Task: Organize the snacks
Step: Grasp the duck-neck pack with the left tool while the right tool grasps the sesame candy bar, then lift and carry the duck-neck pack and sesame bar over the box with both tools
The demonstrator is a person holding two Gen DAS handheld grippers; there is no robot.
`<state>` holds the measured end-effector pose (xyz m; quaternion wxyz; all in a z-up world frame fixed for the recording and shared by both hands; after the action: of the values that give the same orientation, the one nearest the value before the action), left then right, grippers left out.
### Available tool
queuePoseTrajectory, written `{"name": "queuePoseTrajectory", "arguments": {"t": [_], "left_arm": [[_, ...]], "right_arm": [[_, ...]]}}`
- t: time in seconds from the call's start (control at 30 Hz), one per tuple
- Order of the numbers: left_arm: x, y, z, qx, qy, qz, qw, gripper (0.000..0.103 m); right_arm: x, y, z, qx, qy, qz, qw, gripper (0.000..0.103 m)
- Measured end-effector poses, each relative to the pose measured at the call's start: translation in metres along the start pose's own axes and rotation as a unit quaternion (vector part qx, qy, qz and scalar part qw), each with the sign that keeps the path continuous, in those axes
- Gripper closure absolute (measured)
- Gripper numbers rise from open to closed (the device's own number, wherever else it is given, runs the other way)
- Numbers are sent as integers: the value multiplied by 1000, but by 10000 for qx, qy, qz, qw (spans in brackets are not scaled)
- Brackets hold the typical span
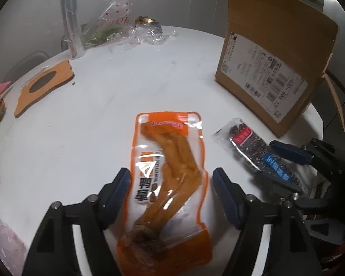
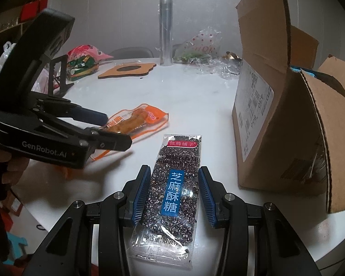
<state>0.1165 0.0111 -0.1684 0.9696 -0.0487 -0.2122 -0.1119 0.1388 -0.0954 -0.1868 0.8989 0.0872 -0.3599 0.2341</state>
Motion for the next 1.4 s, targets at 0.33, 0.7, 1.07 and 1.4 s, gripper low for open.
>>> {"name": "queuePoseTrajectory", "arguments": {"t": [0.33,0.7,1.07,1.4], "left_arm": [[25,-2,-16,125,213,-152,9996,30],[24,-7,-15,202,188,-172,9995,36],[15,4,24,121,-267,24,9996,37],[7,25,77,153,-924,244,9953,37]], "right_arm": [[-2,-3,-4,116,39,23,9999,64],[-2,-4,-5,149,5,0,9999,64],[3,3,6,180,-111,49,9998,64],[32,29,34,170,-452,411,9980,64]]}}
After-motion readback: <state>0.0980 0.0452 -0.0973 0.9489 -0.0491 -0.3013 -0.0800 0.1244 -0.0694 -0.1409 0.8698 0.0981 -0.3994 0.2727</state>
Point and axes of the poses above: each gripper's, at about its wrist camera, not at the fingertips, and z roughly against the way its jaws point, y to its left, x to its top, the point moved 4 cm from there along -z, roughly the way its jaws point, and after that the axes turned 12 degrees about y, right-handed, at the moved point
